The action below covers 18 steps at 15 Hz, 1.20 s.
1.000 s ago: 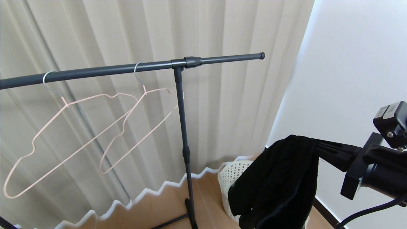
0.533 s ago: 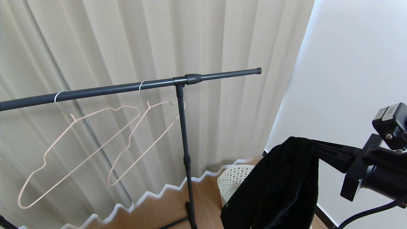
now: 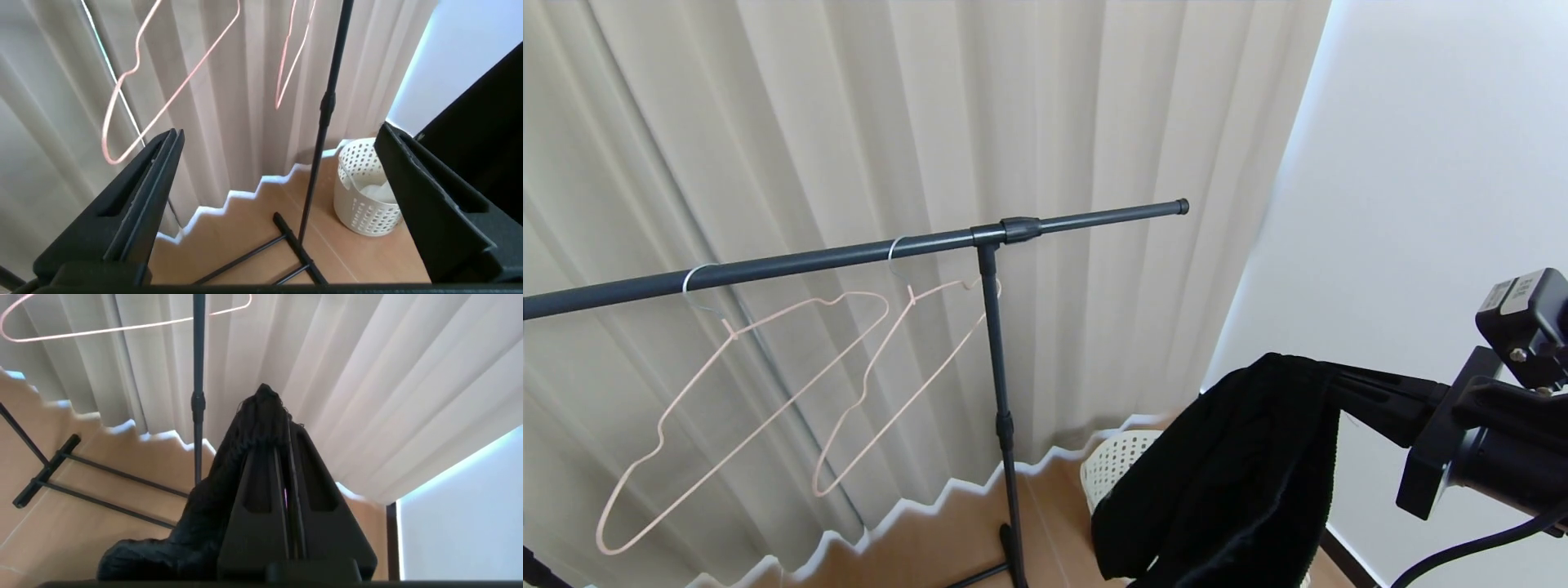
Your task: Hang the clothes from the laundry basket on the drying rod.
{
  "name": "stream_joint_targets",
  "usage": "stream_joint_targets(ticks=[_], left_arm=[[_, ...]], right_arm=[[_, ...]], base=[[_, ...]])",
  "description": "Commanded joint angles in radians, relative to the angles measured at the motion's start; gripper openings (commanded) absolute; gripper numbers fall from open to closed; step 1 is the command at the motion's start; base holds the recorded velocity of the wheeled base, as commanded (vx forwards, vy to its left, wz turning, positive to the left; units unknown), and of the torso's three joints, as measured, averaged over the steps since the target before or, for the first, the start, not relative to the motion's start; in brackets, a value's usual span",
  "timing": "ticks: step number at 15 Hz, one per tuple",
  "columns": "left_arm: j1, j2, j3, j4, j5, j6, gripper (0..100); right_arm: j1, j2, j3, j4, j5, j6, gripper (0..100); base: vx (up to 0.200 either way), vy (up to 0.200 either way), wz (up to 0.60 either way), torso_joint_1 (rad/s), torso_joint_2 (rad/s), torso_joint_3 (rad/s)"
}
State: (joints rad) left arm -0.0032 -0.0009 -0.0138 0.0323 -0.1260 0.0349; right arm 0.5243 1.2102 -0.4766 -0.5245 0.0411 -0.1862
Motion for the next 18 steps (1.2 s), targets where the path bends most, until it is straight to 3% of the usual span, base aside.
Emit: stream_joint_targets(ticks=[1, 10, 18], left_arm=[[0.000, 0.001, 0.000, 0.000, 0.000, 0.000, 100], [0.000, 0.001, 0.000, 0.000, 0.000, -0.001, 100], [0.000, 0.001, 0.000, 0.000, 0.000, -0.001, 100]], right_arm=[[0.000, 0.002, 0.003, 0.000, 0.000, -0.001, 0], [0.000, 0.000, 0.004, 0.000, 0.000, -0.001, 0], [0.000, -0.003, 0.004, 0.000, 0.000, -0.001, 0]], base=[[0.000, 0.000, 0.00, 0.000, 0.00, 0.000], [0.000, 0.000, 0.60, 0.007, 0.00, -0.001], [-0.175, 0.000, 0.00, 0.001, 0.00, 0.001]])
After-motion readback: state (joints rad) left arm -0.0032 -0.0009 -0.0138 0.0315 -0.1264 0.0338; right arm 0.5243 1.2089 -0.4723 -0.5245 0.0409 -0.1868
